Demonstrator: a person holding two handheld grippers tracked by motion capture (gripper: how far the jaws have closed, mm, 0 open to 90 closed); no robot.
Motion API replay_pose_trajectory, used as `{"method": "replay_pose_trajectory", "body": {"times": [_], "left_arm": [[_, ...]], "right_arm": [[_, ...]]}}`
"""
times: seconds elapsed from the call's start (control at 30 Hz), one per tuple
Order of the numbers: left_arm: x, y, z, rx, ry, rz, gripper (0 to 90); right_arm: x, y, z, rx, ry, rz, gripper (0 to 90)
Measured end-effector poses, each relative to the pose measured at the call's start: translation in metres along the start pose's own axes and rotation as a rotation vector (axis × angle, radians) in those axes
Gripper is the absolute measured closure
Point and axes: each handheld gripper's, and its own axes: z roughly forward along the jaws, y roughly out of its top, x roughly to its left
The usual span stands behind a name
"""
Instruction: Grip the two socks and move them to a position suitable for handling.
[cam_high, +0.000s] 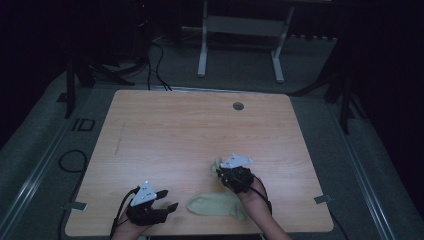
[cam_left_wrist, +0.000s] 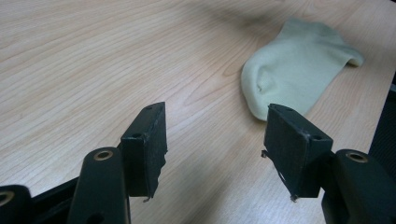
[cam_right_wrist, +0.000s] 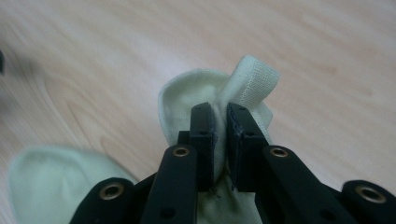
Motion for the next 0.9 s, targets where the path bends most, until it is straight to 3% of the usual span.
{"method": "replay_pose_trajectory", "body": {"times": [0.3, 0.47, 0.57, 0.73, 0.9], "left_arm": [[-0.008, 0.008, 0.011, 0.009, -0.021, 0.007, 39.4], [-0.011, 0.011, 0.019, 0.026, -0.034, 0.006, 39.4], [-0.010, 0.016, 0.023, 0.034, -0.036, 0.000, 39.4], [-0.007, 0.039, 0.031, 0.018, -0.029, 0.003, 39.4], [-0.006, 0.068, 0.051, 0.037, -0.040, 0.017, 39.3]], "right_arm": [[-0.003, -0.027, 0.031, 0.092, -0.007, 0.018, 80.8], [-0.002, -0.031, 0.035, 0.080, -0.004, 0.027, 76.1], [-0.003, -0.028, 0.030, 0.085, 0.023, 0.039, 64.3], [-0.016, -0.015, 0.006, 0.016, 0.017, 0.040, 62.2], [-0.035, -0.006, -0.003, 0.003, 0.022, 0.073, 62.8]]}}
